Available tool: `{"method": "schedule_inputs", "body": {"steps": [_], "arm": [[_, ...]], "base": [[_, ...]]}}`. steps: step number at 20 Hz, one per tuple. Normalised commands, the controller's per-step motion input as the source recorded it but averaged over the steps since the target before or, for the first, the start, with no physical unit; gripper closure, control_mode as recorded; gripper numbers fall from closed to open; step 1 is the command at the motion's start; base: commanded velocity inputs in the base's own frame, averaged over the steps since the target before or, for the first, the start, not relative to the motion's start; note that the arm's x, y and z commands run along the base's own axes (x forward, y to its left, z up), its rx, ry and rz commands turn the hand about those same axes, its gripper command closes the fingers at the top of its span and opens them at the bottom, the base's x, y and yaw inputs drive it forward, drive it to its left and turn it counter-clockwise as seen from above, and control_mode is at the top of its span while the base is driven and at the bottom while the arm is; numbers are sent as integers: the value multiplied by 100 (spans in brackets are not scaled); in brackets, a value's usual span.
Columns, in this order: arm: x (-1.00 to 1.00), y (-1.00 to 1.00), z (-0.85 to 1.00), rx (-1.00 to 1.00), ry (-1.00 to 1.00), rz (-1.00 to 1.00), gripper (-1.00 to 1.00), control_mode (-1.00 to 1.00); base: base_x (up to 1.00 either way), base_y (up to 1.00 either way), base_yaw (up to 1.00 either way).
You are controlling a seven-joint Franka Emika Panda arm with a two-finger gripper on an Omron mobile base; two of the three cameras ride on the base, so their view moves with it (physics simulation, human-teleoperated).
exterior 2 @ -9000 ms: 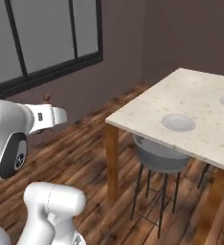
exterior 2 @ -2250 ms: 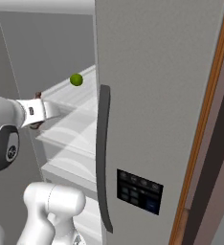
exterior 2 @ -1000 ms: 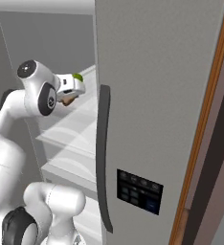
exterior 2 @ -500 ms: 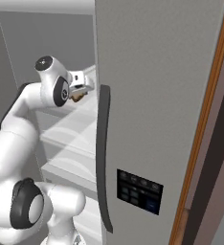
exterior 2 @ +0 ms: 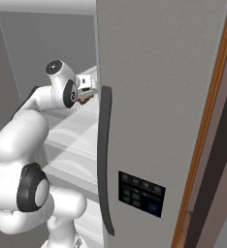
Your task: Transport the chicken drumstick and lime to the fridge. Place the chicken drumstick on the rack containing meat and place the lime on the rack containing the vegetable, ensuring meats and vegetables are on different racks.
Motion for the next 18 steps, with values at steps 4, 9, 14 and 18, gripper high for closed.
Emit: {"method": "schedule_inputs", "body": {"steps": [4,9,14,18], "arm": [[40,-6,-35,0,3,-1,100,-100],[42,-3,-38,1,3,0,100,-100],[40,-5,-63,1,7,0,-100,-100],[23,-5,-65,0,3,-2,-100,-100]], "base": [[0,0,0],[0,0,0],[0,0,0],[0,0,0]]}}
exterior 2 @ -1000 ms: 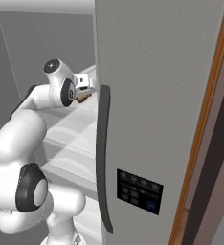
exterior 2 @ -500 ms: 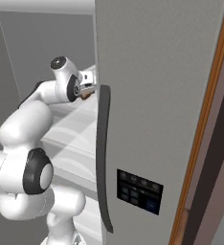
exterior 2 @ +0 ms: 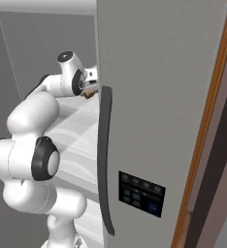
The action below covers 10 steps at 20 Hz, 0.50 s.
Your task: Transport the chicken drumstick and lime to the fridge. Place the chicken drumstick on the rack containing meat and place the lime on the rack containing the vegetable, ensuring meats and vegetables are on different racks.
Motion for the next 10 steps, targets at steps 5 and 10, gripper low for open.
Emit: {"method": "schedule_inputs", "body": {"steps": [5,10], "arm": [[17,-11,-45,0,0,-2,-100,-100],[5,-1,-27,0,-1,-2,-100,-100]], "base": [[0,0,0],[0,0,0]]}}
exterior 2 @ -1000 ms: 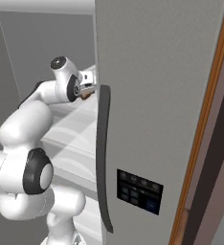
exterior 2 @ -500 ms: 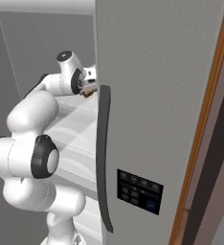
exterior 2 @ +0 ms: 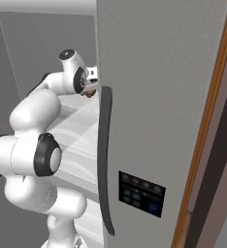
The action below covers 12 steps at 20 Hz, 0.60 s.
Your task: Transport the chicken drumstick and lime to the fridge. Place the chicken drumstick on the rack containing meat and place the lime on the rack containing the vegetable, ensuring meats and vegetables are on different racks.
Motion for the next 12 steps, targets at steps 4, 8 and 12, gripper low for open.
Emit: {"method": "schedule_inputs", "body": {"steps": [4,8,12], "arm": [[-21,0,-2,0,-3,-4,-100,-100],[-50,12,0,0,3,-9,-100,-100],[-46,7,0,0,0,-10,-100,-100]], "base": [[0,0,0],[0,0,0],[0,0,0]]}}
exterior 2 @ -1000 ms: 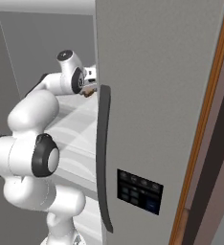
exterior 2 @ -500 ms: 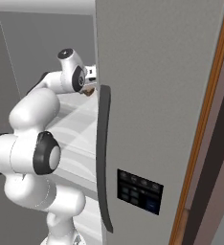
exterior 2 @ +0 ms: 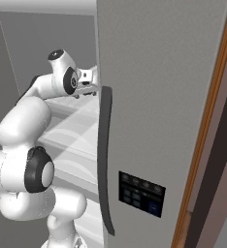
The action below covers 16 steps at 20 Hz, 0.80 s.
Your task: Transport the chicken drumstick and lime to the fridge. Place the chicken drumstick on the rack containing meat and place the lime on the rack containing the vegetable, ensuring meats and vegetables are on different racks.
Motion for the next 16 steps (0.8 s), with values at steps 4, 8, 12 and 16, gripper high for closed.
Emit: {"method": "schedule_inputs", "body": {"steps": [4,8,12,16], "arm": [[-28,3,3,0,0,-11,-100,-100],[-32,1,22,0,1,-12,-100,-100],[-48,7,46,0,6,-10,-100,-100],[-80,19,39,0,2,-2,-100,-100]], "base": [[0,0,0],[0,0,0],[0,0,0],[0,0,0]]}}
